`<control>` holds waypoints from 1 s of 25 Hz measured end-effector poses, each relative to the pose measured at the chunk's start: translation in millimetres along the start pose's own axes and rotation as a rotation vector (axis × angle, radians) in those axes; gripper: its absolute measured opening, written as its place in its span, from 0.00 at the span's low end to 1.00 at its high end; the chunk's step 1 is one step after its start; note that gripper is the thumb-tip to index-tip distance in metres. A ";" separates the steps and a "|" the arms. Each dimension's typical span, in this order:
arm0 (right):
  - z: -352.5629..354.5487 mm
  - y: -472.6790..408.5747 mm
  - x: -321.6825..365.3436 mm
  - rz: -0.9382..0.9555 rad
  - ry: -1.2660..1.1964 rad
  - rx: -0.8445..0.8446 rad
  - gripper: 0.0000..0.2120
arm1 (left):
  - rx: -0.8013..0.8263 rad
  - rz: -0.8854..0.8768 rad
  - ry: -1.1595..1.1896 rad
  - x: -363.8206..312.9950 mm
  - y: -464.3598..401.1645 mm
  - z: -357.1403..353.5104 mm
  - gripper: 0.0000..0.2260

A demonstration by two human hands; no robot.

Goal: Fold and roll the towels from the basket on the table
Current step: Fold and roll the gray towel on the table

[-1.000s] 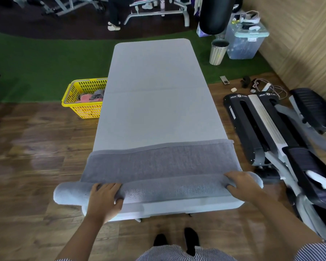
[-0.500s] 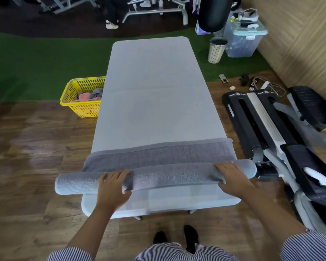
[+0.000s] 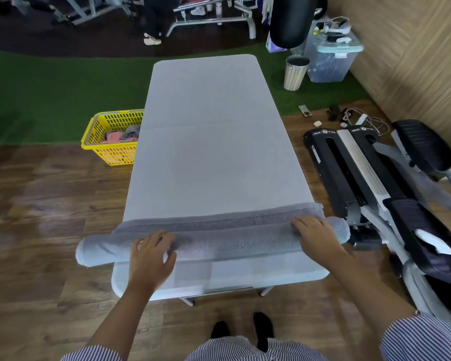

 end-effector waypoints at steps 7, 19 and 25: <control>4.8 12.5 5.7 0.044 0.120 0.089 0.27 | 0.077 -0.073 -0.045 11.3 11.5 2.9 0.21; 4.7 1.8 42.5 -0.247 -0.190 0.131 0.29 | 0.121 0.065 -0.030 27.5 -6.3 16.7 0.19; 4.7 -17.1 69.9 -0.057 0.057 -0.054 0.30 | 0.014 0.102 0.057 29.1 -1.9 12.2 0.17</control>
Point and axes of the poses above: each hand's wrist, its own y-axis away from the middle knuckle, its own z-axis out of the back of the hand, x = y × z, the point moved 1 cm from there along -y, towards the middle knuckle, and after that the axes turned 8 degrees about y, right-handed, at the moved point
